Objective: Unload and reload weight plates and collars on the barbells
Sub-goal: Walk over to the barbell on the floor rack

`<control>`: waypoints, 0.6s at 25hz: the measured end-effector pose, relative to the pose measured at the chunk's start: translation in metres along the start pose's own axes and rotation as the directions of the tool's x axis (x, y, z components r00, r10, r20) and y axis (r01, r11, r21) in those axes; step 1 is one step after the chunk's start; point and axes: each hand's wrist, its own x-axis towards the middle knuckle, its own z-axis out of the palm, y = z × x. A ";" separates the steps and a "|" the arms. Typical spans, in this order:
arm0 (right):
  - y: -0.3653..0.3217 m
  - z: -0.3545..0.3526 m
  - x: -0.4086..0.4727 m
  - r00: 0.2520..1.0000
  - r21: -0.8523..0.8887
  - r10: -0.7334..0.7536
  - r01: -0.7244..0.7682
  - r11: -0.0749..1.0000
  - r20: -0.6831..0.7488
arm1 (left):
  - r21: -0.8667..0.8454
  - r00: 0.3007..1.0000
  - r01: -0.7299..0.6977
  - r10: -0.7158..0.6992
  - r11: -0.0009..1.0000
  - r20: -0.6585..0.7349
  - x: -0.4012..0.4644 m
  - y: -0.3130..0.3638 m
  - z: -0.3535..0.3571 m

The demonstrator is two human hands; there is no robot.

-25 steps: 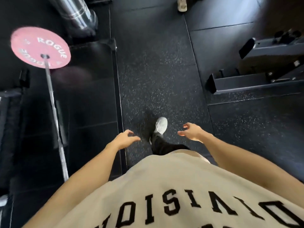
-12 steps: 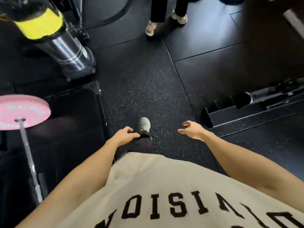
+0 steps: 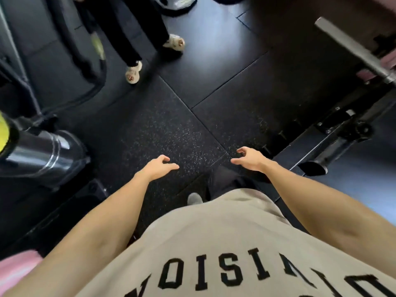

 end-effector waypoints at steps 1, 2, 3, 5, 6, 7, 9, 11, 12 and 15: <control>-0.009 -0.015 0.016 1.000 0.015 0.019 -0.019 1.000 0.003 | 0.014 1.000 -0.009 0.009 1.000 0.014 0.020 0.021 -0.018; -0.016 -0.030 0.034 0.999 0.028 0.037 -0.037 0.999 0.000 | 0.030 1.000 -0.012 0.012 0.999 0.024 0.040 0.041 -0.034; -0.023 -0.046 0.054 0.999 0.038 0.051 -0.051 0.998 -0.002 | 0.049 0.999 -0.018 0.016 0.999 0.037 0.062 0.061 -0.048; -0.035 -0.076 0.096 0.998 0.055 0.065 -0.065 0.996 0.008 | 0.071 0.998 -0.022 0.017 0.997 0.068 0.103 0.101 -0.070; -0.041 -0.091 0.117 0.998 0.065 0.065 -0.065 0.996 0.011 | 0.078 0.997 -0.019 0.013 0.997 0.072 0.121 0.120 -0.080; -0.048 -0.113 0.142 0.998 0.072 0.066 -0.067 0.995 0.017 | 0.082 0.997 -0.015 0.009 0.997 0.073 0.142 0.146 -0.095; -0.069 -0.166 0.183 0.997 0.065 0.063 -0.066 0.996 0.050 | 0.076 0.998 -0.001 -0.004 0.997 0.071 0.174 0.199 -0.128; -0.092 -0.227 0.222 0.996 0.060 0.062 -0.065 0.996 0.061 | 0.080 0.999 -0.020 0.016 0.997 0.049 0.205 0.259 -0.167; -0.104 -0.259 0.242 0.997 0.068 0.061 -0.064 0.996 0.046 | 0.071 0.999 -0.035 0.034 0.997 0.023 0.220 0.288 -0.187; -0.133 -0.335 0.293 0.999 0.081 0.048 -0.048 0.996 0.000 | 0.058 0.995 -0.094 0.096 0.994 -0.019 0.260 0.359 -0.229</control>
